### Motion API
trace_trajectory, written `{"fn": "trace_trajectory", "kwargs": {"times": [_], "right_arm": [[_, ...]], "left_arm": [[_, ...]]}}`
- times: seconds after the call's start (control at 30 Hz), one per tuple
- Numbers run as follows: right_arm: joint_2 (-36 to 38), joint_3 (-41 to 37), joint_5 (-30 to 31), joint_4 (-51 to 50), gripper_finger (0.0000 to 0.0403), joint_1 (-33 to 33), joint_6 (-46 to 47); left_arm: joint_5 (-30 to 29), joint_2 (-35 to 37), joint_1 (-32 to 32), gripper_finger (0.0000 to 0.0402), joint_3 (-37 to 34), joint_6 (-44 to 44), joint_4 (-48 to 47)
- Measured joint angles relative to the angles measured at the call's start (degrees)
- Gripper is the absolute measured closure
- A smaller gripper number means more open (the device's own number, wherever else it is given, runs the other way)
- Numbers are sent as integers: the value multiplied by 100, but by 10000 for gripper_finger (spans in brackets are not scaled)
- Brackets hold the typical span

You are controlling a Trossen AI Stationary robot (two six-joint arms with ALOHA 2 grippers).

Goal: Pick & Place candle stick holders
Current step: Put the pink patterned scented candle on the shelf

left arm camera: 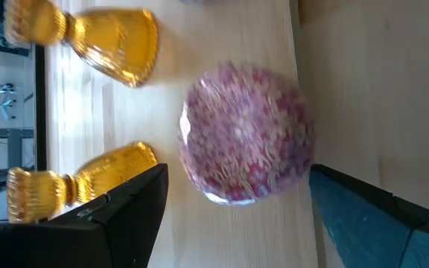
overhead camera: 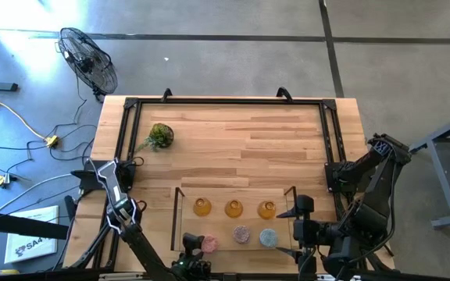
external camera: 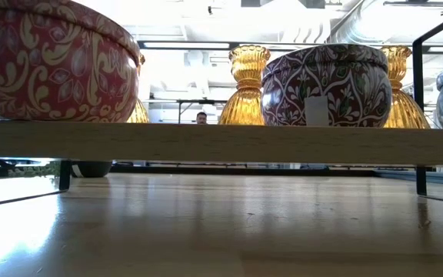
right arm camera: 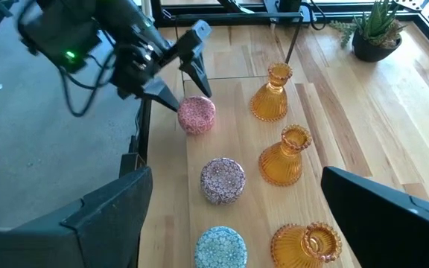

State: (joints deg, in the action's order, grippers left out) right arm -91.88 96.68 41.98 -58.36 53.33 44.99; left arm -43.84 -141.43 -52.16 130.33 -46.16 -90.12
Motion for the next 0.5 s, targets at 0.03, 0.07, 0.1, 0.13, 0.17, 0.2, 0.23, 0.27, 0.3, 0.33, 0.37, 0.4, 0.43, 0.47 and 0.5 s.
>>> {"fn": "trace_trajectory", "kwargs": {"times": [0.03, 0.07, 0.1, 0.13, 0.17, 0.2, 0.23, 0.27, 0.3, 0.33, 0.37, 0.4, 0.43, 0.47, 0.5], "right_arm": [[0, 0, -23, 2, 18, -17, 1], [0, 0, -37, -1, 18, -34, 1], [0, 0, -42, 0, 18, -57, 0], [0, 0, -55, -1, 18, -80, 0], [0, 0, -55, 1, 18, -88, 0], [0, 0, -52, -1, 18, -91, 0], [0, 0, -52, -1, 18, -93, 0], [0, 0, -54, -1, 18, -92, 0], [0, 0, -55, -1, 18, -88, 0], [0, 0, -55, 0, 18, -88, 0], [0, 0, -57, -1, 18, -86, 0], [0, 0, -57, 0, 18, -86, 0], [0, 0, -59, 0, 18, -86, 0], [1, 0, -57, 0, 18, -86, 0], [1, 0, -57, 2, 18, -86, 0]], "left_arm": [[3, 5, -1, 82, 80, 4, -1], [2, 8, -5, 82, 160, 37, 8], [1, 12, -9, 82, 244, 81, 9], [3, 16, -9, 82, 303, 93, 13], [-2, 21, -11, 82, 334, 91, 13], [-4, 27, -11, 82, 355, 91, 5], [-14, 27, -9, 82, 360, 91, 10], [-24, 27, -8, 82, 360, 91, 9], [-25, 27, -7, 82, 360, 91, 10], [-29, 27, -7, 82, 360, 92, 9], [-33, 27, 0, 82, 360, 97, 8], [-42, 27, 4, 82, 360, 101, 10], [-55, 27, 15, 82, 360, 112, 10], [-81, 27, 36, 82, 360, 140, 10], [-132, 27, 39, 82, 360, 179, 8]]}}
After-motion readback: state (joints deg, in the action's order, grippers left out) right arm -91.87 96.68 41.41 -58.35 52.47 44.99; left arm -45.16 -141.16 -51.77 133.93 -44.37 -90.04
